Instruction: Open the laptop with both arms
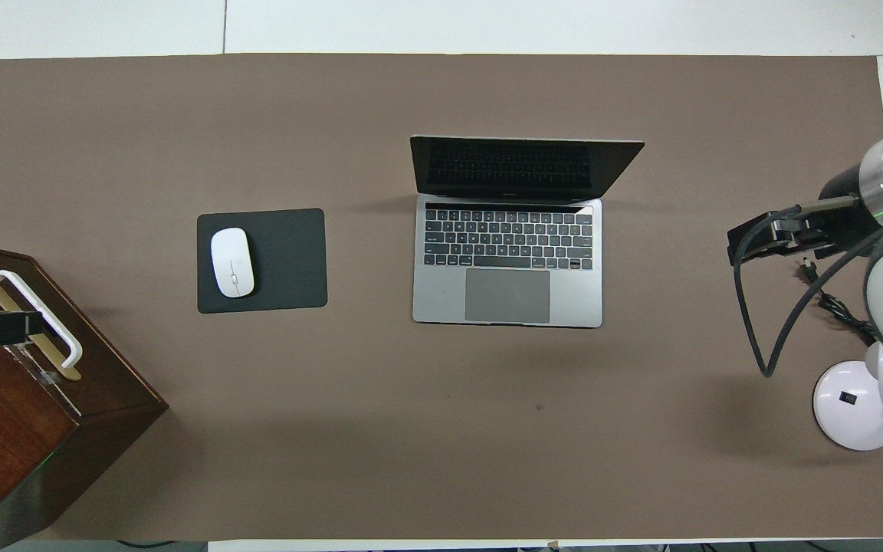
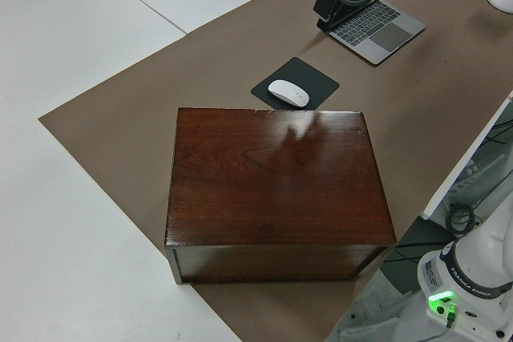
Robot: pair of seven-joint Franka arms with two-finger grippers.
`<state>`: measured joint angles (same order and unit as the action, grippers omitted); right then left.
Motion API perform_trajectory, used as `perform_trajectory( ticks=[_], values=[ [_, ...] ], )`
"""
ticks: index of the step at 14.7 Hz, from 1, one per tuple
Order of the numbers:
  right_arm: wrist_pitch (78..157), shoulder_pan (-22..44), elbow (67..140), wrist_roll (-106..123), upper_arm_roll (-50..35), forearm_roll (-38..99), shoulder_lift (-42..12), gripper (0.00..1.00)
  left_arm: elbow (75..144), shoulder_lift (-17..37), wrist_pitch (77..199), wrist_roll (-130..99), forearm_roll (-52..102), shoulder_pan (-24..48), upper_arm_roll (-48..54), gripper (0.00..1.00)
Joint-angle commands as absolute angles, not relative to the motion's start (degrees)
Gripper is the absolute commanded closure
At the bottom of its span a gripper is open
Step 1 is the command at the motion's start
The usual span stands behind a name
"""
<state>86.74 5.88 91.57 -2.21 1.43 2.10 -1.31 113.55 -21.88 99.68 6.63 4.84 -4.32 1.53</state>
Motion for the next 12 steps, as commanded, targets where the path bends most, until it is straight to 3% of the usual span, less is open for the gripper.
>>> perform_trajectory(
  ticks=[1, 6, 12],
  values=[
    [88.2, 5.3, 93.0, -6.9, 1.2, 3.5, -0.4, 0.0, 111.8, -21.6, 101.3, 3.7, 2.6, -7.4, 2.3, 0.0],
    [86.5, 5.1, 91.1, -9.7, 1.4, 3.7, -0.9, 0.0, 98.2, -11.1, 91.7, 3.5, 2.5, -7.5, 2.5, 0.0],
    [84.6, 1.8, 88.0, -9.8, 0.7, 4.1, -2.2, 0.0, 97.8, -7.6, 86.6, 3.5, 1.0, -7.3, 2.5, 0.0]
  ],
)
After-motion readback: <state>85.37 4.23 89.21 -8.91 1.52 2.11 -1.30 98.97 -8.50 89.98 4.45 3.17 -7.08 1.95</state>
